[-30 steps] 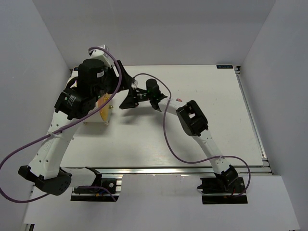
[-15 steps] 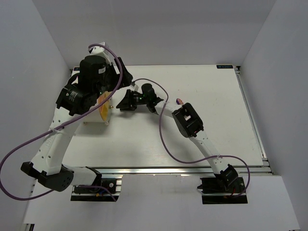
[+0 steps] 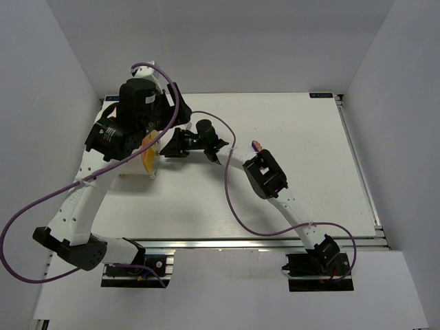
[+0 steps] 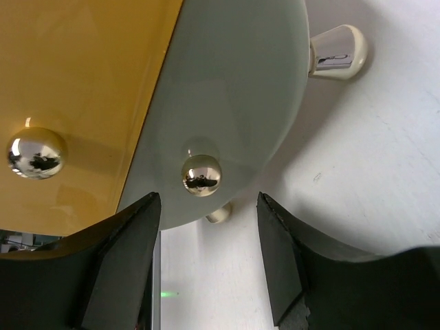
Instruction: Sort the legos into containers by color
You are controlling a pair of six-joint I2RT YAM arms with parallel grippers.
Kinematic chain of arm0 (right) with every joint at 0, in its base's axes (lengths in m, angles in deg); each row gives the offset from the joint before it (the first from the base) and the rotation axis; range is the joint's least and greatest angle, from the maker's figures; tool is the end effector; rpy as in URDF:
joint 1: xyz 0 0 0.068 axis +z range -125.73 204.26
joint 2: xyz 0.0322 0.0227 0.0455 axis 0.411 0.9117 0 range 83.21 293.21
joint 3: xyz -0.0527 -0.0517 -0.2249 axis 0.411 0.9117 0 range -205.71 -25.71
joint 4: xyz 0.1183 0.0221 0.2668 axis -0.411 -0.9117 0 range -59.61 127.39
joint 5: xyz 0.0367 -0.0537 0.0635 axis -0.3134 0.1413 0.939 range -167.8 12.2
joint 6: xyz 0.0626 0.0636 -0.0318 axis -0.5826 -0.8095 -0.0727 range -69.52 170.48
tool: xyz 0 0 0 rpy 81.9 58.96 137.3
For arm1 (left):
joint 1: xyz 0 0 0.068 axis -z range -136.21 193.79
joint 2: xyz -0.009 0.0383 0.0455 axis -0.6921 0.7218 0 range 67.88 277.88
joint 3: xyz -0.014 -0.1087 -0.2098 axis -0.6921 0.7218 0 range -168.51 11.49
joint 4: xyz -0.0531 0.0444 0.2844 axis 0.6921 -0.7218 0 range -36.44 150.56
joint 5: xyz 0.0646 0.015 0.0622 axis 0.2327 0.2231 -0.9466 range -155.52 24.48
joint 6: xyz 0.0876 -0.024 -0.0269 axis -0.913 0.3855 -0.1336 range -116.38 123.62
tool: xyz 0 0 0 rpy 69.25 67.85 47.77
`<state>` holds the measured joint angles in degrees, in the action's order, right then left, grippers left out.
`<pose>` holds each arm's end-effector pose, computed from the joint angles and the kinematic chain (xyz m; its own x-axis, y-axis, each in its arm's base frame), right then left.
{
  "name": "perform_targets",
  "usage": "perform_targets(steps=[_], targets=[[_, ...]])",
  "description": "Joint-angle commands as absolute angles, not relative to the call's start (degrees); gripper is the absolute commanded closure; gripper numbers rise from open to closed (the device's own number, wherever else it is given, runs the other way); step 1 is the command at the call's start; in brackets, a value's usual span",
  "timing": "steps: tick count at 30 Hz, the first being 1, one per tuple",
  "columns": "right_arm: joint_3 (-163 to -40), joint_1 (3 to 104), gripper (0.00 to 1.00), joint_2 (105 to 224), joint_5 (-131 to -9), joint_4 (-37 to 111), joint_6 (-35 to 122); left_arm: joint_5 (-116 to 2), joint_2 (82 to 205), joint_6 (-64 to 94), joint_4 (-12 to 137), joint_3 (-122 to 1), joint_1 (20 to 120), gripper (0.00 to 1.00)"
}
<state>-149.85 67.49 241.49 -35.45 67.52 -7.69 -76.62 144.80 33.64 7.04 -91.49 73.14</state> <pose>0.4205 0.4744 0.0814 -0.8729 0.0413 -0.4861 -0.4819 0.0821 0.8723 0.2980 -0.1486 0.4373 -0.5142 -0.2742 -0.8127 0.0864 0.9262 -0.3671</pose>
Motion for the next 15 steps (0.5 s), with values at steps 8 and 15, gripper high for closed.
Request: perform_targets(steps=[8,15], targets=[[-154.38,69.26,0.42,244.41,-37.98,70.43,-7.62,-75.98,142.15,33.68,5.98,-90.12,72.89,0.14],[-155.17,69.09,0.46,244.49,-39.47,71.67,-6.56,-75.63,141.88,33.68,5.54,-89.85,72.89,0.13]])
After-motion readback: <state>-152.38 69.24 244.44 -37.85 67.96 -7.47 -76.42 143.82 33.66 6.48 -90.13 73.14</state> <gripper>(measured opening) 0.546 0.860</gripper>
